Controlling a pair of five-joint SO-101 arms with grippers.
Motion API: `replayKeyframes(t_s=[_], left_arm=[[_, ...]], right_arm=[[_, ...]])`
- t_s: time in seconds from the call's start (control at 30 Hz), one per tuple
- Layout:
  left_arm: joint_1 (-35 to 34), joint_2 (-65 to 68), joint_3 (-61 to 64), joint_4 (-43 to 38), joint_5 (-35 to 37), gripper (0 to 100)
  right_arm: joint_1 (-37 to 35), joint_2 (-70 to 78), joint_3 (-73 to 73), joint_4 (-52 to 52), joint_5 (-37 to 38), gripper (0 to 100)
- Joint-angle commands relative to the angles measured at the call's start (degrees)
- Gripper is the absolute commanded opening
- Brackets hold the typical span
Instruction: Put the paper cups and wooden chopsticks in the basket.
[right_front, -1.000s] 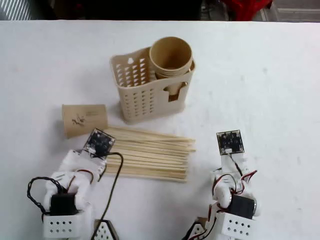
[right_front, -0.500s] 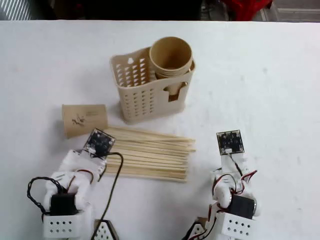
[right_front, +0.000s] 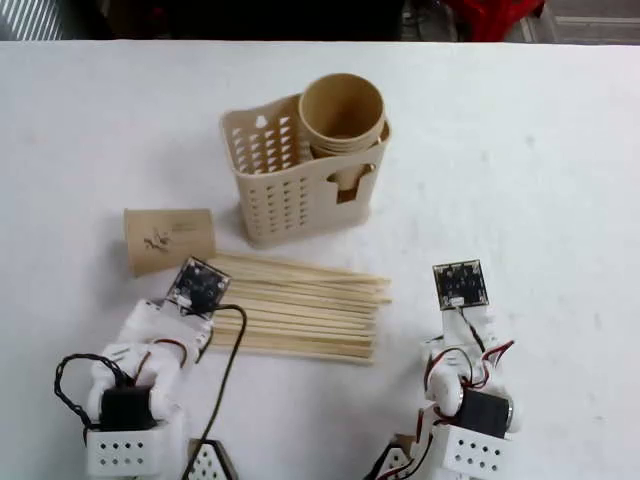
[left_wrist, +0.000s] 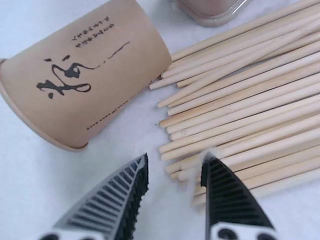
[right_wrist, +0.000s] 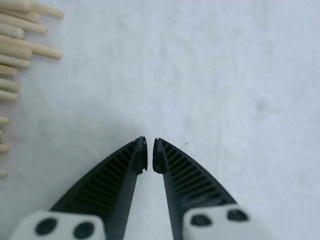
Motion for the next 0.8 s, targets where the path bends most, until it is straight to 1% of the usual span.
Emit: replayKeyframes(t_s=[0.0,0.13,0.37,0.5,0.57,0.63,0.77], left_arm=[[-0.1,-0.5,0.0,1.0,-0.4,18],[0.0,-0.7,-0.1,7.5,-0.7,19],[-0.5,-0.7,-0.1,7.1,-0.9,19],[-1.5,-0.7,-1.8,5.4,-1.1,19],[-2.2,-0.7,-6.2,2.5,-3.6,18],[-3.8,-0.7,-13.3,1.8,-5.7,18],[-7.6,-0.3,-29.2,4.4,-2.7,19]], right_arm=[[0.5,-0.2,0.4,0.3,0.4,4.2],[0.3,-0.2,0.4,0.4,0.4,4.2],[0.3,-0.2,0.4,0.4,0.0,4.3],[0.4,-0.2,0.4,0.4,0.4,4.5],[0.3,-0.2,0.4,0.3,0.4,4.5],[0.0,-0.3,0.4,-0.3,0.4,4.5],[-2.6,-0.3,0.4,-3.8,1.6,4.6]])
